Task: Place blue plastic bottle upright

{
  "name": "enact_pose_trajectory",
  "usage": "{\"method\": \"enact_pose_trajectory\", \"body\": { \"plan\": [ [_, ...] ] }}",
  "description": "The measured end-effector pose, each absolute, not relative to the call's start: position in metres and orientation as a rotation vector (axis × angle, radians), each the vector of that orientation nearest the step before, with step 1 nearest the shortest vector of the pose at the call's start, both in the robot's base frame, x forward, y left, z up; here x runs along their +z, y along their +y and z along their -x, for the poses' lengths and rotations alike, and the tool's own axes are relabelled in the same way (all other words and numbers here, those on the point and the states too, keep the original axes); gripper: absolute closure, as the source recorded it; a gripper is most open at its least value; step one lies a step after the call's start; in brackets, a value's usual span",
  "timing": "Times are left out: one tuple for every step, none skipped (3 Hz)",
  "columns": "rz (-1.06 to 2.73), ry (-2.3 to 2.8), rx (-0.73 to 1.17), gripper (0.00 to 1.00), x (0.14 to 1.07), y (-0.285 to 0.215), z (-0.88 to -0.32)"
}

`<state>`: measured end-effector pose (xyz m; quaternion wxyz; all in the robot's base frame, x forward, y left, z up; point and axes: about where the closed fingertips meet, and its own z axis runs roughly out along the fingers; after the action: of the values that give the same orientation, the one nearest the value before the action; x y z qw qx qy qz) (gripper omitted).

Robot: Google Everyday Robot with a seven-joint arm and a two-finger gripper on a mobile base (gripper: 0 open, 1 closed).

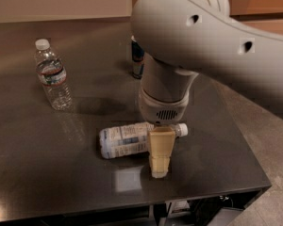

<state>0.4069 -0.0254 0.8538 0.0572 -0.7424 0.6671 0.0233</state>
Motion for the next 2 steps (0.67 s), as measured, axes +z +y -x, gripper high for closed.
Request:
{"method": "enact_pose_trajectory", "body": {
  "plan": [
    [2.272, 2.039, 0.055, 0.00, 0.8453, -0.0255, -0.4065],
    [2.284, 2.054, 0.034, 0.18, 0.8397, -0.0252, -0.4054]
  ]
}}
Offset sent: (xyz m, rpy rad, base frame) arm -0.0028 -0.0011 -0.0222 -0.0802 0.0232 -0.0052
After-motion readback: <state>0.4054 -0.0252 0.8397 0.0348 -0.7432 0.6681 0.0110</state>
